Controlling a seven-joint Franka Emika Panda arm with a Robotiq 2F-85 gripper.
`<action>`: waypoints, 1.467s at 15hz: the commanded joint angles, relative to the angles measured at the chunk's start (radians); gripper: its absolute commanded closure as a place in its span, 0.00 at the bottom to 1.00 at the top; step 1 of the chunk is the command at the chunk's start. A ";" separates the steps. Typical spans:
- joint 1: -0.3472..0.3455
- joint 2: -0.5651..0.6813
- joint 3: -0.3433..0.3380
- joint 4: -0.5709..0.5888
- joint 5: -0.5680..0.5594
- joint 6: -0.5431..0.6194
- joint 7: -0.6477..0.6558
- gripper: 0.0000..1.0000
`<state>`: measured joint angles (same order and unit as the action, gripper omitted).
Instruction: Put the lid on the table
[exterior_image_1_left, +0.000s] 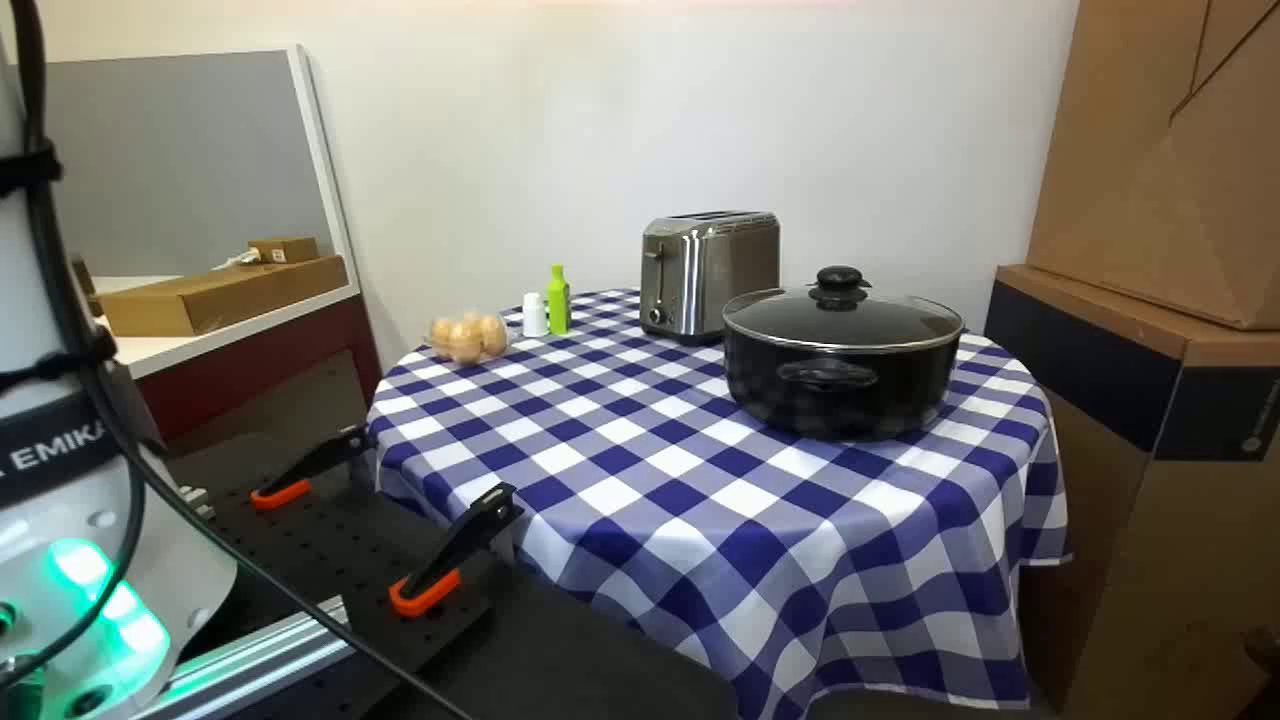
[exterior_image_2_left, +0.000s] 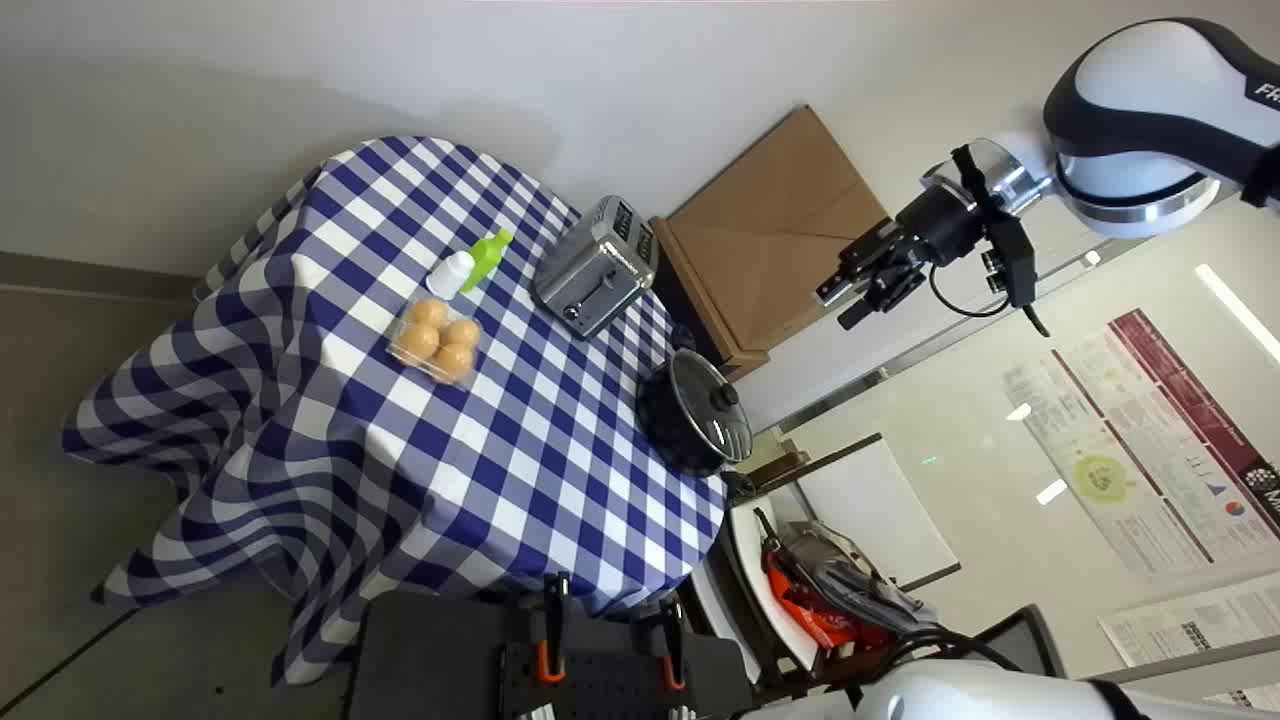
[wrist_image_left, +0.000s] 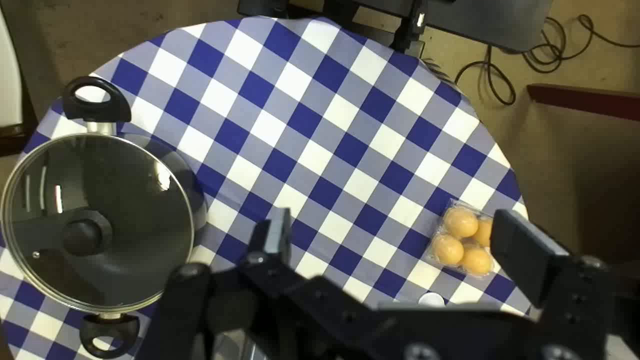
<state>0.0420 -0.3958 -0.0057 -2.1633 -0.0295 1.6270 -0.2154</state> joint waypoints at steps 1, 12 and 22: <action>0.003 0.001 -0.002 0.004 -0.001 -0.002 0.001 0.00; -0.079 0.217 -0.076 -0.100 0.165 0.616 0.190 0.00; -0.189 0.529 -0.148 0.060 0.095 0.762 0.275 0.00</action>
<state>-0.1240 0.0445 -0.1341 -2.1907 0.0902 2.4015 0.0247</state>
